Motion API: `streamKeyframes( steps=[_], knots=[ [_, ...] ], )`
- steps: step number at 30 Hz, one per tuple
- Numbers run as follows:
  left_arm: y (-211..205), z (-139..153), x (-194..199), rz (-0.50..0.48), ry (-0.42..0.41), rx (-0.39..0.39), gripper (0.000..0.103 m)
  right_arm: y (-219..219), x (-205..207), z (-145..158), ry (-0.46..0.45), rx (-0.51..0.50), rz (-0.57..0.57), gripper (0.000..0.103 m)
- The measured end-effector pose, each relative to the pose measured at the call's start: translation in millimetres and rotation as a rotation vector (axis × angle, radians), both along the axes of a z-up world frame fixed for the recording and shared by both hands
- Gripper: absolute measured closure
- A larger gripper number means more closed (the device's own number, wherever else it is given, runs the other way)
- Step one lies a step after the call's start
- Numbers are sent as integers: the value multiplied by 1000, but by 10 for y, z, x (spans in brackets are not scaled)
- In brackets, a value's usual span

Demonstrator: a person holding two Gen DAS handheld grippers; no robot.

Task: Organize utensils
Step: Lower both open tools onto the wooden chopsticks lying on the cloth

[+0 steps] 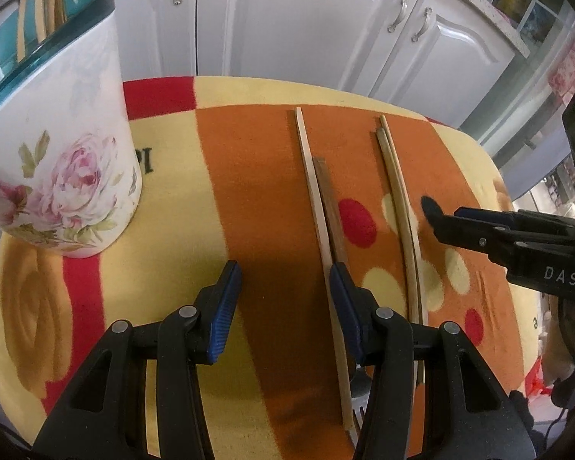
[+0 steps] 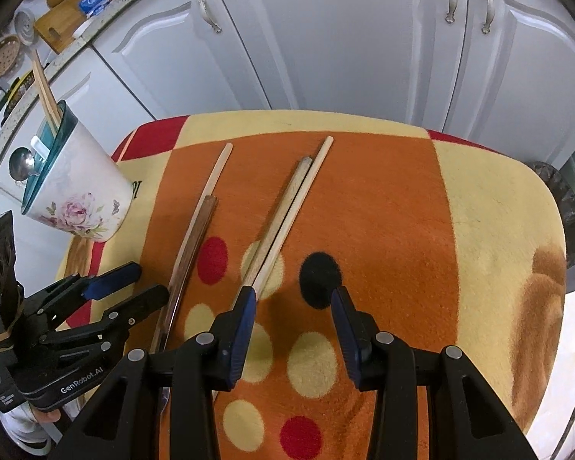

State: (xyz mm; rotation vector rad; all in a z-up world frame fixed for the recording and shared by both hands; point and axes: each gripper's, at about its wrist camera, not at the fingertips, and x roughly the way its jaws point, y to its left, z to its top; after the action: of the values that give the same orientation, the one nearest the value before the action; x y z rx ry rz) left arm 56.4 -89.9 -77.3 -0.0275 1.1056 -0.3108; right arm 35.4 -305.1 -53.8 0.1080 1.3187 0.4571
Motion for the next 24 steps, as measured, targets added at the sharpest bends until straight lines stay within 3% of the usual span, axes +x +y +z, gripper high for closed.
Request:
streamKeyframes(
  steps=[10, 24],
  knots=[
    [-26, -14, 65, 6, -12, 5, 56, 45, 51, -69, 1, -14, 2, 64],
    [-69, -24, 218, 33, -24, 4, 56, 238, 99, -99, -64, -87, 73, 81]
  ],
)
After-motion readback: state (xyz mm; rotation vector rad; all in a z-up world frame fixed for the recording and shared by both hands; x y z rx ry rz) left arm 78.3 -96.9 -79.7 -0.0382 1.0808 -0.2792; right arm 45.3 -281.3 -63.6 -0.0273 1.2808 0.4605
